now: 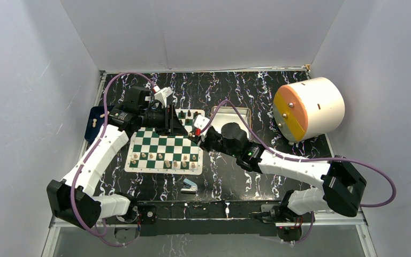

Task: Set up the chess pieces on the board
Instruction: Place the chess piece on the chessboard.

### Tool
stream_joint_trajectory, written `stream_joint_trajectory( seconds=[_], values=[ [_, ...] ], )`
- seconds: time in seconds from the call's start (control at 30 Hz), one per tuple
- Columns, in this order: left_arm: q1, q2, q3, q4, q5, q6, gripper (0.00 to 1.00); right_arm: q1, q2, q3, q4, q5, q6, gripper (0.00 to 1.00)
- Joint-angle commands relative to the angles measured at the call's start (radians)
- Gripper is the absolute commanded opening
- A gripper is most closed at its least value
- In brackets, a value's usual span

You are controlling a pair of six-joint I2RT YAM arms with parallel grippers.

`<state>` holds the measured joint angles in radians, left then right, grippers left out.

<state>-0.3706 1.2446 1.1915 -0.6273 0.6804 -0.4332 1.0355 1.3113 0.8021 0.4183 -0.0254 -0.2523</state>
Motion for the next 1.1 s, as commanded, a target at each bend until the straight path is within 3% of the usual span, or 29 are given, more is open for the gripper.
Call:
stream_joint_trajectory(
  seconds=[0.0,0.13,0.27,0.33,0.43,0.6,0.67,0.97,1.07],
  values=[
    [-0.005,-0.037,-0.019,0.046,0.012,-0.038,0.27,-0.003,-0.032,-0.004,0.082,0.009,0.028,0.02],
    [-0.005,-0.033,-0.025,0.067,0.019,-0.058,0.1,-0.003,-0.028,-0.006,0.089,0.009,0.037,0.02],
    [-0.005,-0.039,-0.021,0.068,-0.006,-0.068,0.02,-0.003,-0.026,-0.013,0.09,-0.008,0.04,0.05],
    [-0.005,-0.047,-0.019,0.068,-0.028,-0.072,0.0,-0.003,-0.027,-0.017,0.093,-0.016,0.047,0.13],
    [-0.005,-0.06,-0.017,0.051,-0.108,-0.079,0.0,-0.003,-0.047,-0.03,0.096,0.003,0.067,0.33],
    [-0.004,-0.064,0.011,-0.043,-0.294,-0.044,0.0,-0.003,-0.104,-0.047,0.069,0.02,0.073,0.75],
    [-0.005,-0.048,0.037,-0.106,-0.361,-0.019,0.0,-0.002,-0.131,-0.049,0.046,0.019,0.08,0.97],
    [-0.004,-0.097,-0.045,-0.194,-0.745,-0.007,0.0,-0.003,-0.242,-0.018,-0.093,0.104,0.196,0.99],
    [-0.001,-0.103,-0.083,-0.195,-0.814,-0.017,0.0,-0.003,-0.269,0.0,-0.154,0.126,0.235,0.99]
  ],
)
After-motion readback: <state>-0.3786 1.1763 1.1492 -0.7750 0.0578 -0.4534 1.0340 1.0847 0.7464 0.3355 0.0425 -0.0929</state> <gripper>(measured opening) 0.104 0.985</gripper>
